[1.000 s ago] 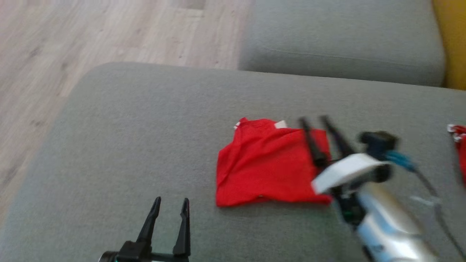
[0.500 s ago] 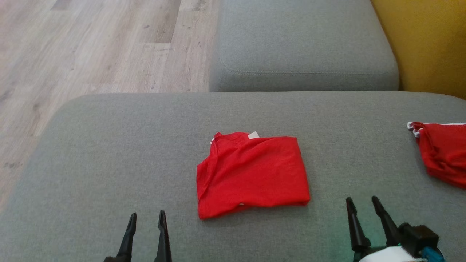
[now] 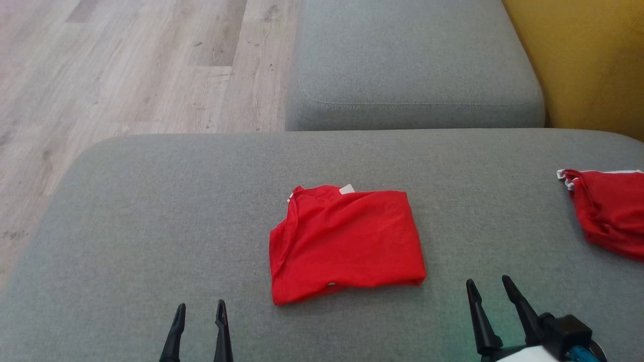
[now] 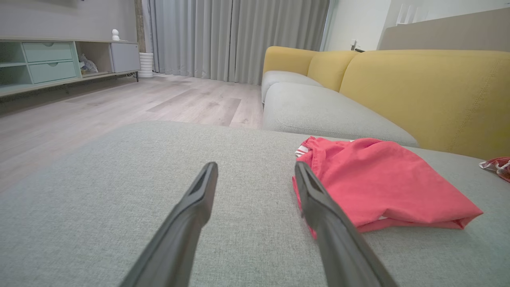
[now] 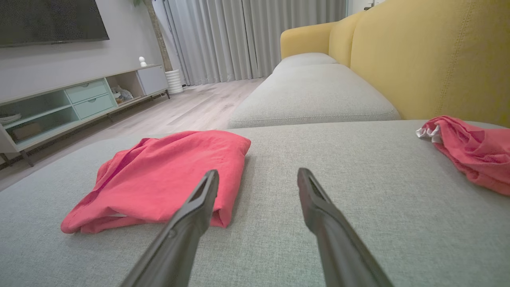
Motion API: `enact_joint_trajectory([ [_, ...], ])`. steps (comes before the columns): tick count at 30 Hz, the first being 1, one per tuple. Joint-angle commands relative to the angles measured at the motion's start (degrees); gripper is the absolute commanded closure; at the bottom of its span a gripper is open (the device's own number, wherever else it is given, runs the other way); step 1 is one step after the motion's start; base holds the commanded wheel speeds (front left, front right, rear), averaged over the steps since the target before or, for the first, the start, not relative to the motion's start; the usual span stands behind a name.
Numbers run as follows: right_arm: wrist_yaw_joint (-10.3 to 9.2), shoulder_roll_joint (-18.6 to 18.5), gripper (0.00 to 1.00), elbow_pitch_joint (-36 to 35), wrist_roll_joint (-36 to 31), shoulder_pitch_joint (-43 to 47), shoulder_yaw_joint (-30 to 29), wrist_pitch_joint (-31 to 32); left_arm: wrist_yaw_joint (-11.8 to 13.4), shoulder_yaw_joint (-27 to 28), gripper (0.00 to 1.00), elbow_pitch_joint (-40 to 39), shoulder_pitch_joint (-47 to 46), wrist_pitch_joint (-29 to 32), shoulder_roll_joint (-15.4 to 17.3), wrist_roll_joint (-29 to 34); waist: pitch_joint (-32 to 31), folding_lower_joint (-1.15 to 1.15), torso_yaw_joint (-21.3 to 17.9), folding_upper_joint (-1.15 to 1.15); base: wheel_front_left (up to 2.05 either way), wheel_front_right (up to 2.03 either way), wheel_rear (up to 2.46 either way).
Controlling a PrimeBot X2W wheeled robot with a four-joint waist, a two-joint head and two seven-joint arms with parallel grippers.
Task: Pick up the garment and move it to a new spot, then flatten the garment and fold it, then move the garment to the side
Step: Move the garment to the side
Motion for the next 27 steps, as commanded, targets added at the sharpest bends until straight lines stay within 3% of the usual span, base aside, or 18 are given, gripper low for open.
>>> enact_joint_trajectory([
  [1,-0.04,-0.1,0.0,-2.2,-0.5,-1.1,1.0,-0.6,-0.3,1.9,0.0,-1.7,-1.9,-0.6,-0.4,0.8,-0.1,0.0,0.1,0.0,0.0,0.0,0.0],
  [27,-0.04,0.7,0.0,-1.1,-2.5,-1.4,-0.5,-0.6,0.0,2.4,0.0,-2.0,-1.3,-0.6,-0.4,2.1,0.2,0.0,-0.1,0.0,0.0,0.0,0.0],
])
